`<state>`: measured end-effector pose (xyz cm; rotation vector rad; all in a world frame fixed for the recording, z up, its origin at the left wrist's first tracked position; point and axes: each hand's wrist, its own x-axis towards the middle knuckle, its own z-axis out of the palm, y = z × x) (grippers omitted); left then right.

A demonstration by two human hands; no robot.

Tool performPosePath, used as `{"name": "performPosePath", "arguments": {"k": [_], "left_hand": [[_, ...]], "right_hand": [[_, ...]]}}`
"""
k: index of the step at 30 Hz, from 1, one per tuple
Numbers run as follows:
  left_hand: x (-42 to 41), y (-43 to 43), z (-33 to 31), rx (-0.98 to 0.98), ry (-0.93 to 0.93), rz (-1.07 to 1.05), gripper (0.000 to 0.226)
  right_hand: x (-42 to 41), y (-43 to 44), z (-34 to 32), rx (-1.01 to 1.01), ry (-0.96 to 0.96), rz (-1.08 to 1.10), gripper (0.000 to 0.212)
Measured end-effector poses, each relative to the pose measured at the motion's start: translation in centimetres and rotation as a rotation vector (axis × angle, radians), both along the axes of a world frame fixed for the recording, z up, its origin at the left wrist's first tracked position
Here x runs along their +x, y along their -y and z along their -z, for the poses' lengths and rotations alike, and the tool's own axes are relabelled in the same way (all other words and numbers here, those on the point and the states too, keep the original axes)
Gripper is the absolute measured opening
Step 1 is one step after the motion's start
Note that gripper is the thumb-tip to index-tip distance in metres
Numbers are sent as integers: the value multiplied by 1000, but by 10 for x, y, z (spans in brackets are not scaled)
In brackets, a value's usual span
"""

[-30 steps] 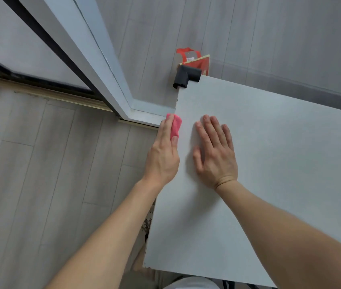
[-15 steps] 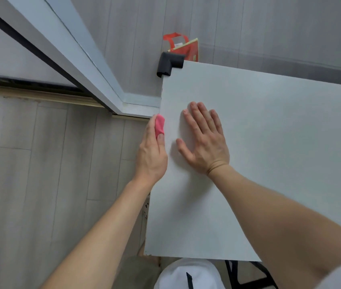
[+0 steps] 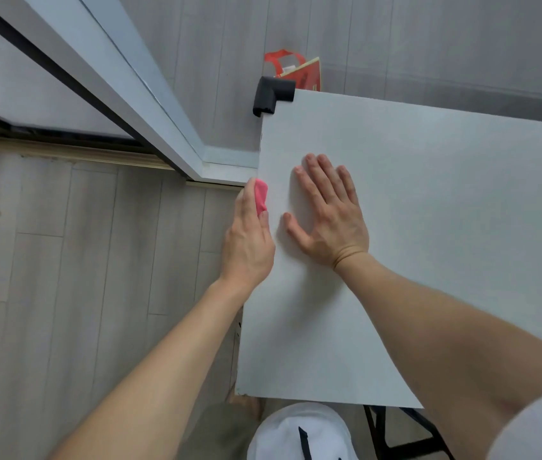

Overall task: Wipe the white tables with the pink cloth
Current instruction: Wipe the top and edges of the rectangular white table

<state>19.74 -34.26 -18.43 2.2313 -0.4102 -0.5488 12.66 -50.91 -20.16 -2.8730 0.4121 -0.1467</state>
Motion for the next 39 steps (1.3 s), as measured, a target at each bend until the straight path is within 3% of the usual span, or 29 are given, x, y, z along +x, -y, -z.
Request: {"name": "performPosePath", "arguments": {"k": [6,14,22,29,36,39], "left_hand": [[81,75,-1,70,46,-4,59],[-32,-31,2,-72,5,47,60],[72,61,19,-85,154,20,63],[-5,-5,3,-22,183,71,65],[80,64,12,14,193,4,64],[56,48,13,-120,171,-59,57]], "right_hand": [[-1,1,2,-12,24,-3,81],[0,0,-3,20,27,-7,76],[1,0,-3,10,46,-4,75],[2,-1,-4,21,41,-5,75],[1,1,-4,14,66,-1,75],[1,-1,-4,21,75,3,74]]}}
